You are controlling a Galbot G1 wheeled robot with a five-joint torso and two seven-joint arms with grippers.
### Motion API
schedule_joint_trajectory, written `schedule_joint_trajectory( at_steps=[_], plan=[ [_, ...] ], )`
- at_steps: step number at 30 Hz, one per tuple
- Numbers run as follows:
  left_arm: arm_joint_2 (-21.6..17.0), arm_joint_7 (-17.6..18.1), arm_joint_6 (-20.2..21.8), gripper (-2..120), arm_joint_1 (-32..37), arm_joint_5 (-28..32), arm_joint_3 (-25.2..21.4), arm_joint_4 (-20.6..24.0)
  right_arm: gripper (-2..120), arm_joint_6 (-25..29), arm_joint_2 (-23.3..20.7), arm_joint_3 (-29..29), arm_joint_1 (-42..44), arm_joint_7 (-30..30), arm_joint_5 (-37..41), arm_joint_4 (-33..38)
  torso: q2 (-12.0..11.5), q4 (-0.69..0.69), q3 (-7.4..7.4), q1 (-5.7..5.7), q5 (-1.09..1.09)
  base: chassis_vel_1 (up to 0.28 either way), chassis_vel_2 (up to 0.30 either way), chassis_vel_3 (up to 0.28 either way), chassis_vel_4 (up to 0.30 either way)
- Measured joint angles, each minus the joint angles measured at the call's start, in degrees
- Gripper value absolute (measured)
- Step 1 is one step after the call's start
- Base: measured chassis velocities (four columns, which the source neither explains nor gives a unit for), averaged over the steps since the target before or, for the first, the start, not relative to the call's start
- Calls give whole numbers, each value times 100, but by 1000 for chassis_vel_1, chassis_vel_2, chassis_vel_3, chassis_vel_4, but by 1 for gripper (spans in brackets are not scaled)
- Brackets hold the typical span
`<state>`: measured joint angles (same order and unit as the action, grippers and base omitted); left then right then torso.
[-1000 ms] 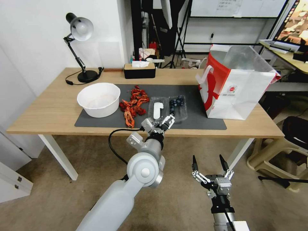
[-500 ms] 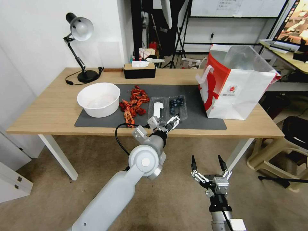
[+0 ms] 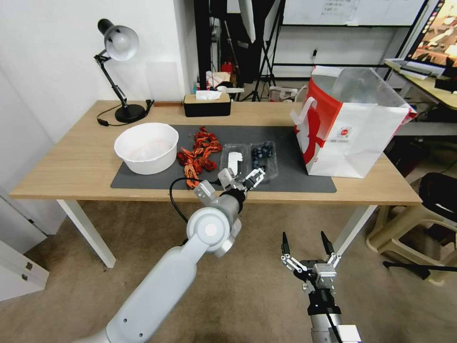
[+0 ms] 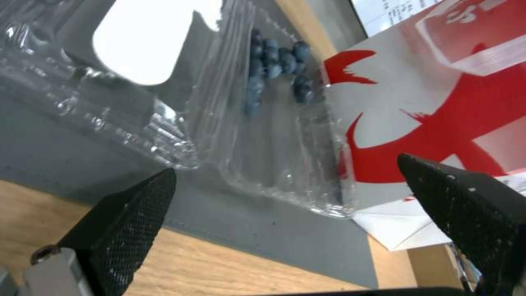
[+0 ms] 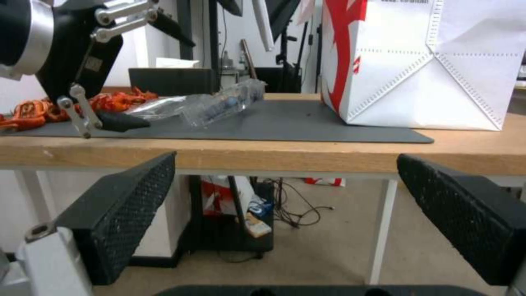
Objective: Close the takeout container lid, then place the container into the takeout bag.
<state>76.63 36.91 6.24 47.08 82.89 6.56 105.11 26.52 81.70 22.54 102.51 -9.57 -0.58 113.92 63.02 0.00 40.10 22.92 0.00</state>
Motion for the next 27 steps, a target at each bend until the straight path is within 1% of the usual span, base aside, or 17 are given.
schedule_joint_trajectory(
  at_steps=[7,11,14,22,27],
  plan=[
    [-14,203,8,100,-103,113,-2,-55,100,25,1,4,-18,-13,3,-42,0,0,0,0,0,0,0,0,0],
    [-15,236,9,100,-121,126,-2,-74,100,27,14,-8,-23,-14,1,-52,0,0,0,0,0,0,0,0,0],
    [28,373,9,100,-204,220,-43,-158,100,45,40,-30,-30,-15,-22,-89,0,0,0,0,0,0,0,0,0],
    [48,451,-4,100,-238,276,-69,-191,100,73,39,-34,-27,-22,-31,-136,1,-1,0,0,0,0,0,0,0],
    [51,401,-164,100,-234,281,-102,-213,100,98,60,-64,-30,-22,-70,-189,0,0,1,0,0,0,0,0,0]
  ],
)
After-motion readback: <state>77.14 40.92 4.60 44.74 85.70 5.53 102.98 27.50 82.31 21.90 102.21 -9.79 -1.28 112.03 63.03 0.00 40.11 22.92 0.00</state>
